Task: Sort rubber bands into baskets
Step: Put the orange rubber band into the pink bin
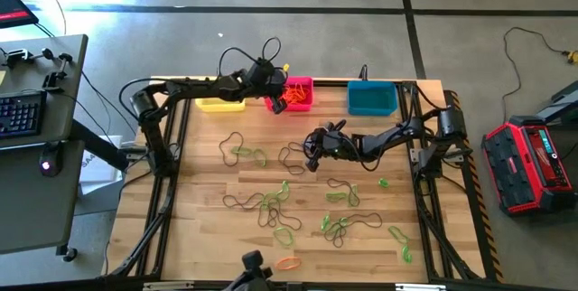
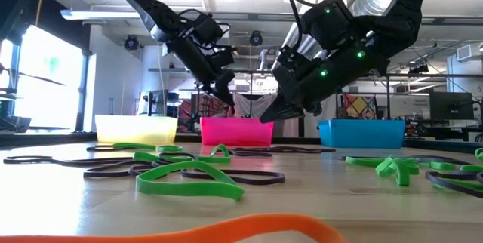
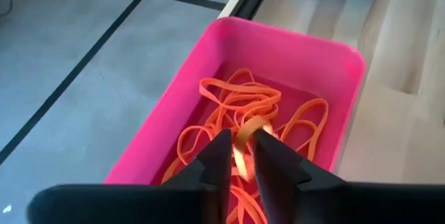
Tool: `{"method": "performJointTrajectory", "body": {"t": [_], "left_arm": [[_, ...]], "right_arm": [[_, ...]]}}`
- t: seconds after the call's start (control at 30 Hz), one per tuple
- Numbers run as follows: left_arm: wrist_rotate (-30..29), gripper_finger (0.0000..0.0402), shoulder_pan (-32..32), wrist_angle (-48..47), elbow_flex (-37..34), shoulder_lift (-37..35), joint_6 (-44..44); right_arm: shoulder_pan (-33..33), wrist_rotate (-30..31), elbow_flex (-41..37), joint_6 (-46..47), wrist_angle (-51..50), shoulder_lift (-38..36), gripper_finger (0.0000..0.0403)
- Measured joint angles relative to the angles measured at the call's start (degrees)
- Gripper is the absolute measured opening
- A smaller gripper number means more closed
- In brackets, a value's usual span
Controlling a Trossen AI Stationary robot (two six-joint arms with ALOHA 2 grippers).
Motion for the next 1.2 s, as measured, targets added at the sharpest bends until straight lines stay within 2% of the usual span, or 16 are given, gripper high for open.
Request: {"method": "performJointTrajectory", "body": {"t": [0.13,0.4,0.6,0.77,0.97,1.2], "left_arm": [[-0.7,0.0064,-0.1,3.8,-2.6,-1.0,-0.4],[-0.7,0.0006,-0.6,13.3,-10.8,-6.1,-1.1],[-0.5,0.0001,-2.5,16.9,-16.8,-13.7,-1.6],[-0.5,0.0001,-5.9,21.8,-24.1,-21.4,-3.8],[-0.5,0.0000,-11.4,25.8,-31.9,-29.4,-6.1],[-0.5,0.0000,-20.2,31.5,-39.9,-34.3,-7.8]], "right_arm": [[0.0,-0.3,0.0,0.7,-0.1,0.0,0.0000],[0.0,-0.4,0.0,1.4,-1.3,0.0,0.0000],[0.0,-0.4,0.0,1.3,-1.3,0.0,0.0000],[0.0,-1.0,0.0,1.3,-1.2,0.0,0.0000],[0.3,-7.2,0.0,-0.7,-1.2,0.0,0.0000],[5.3,-10.0,1.6,-2.0,-2.1,0.0,0.0014]]}}
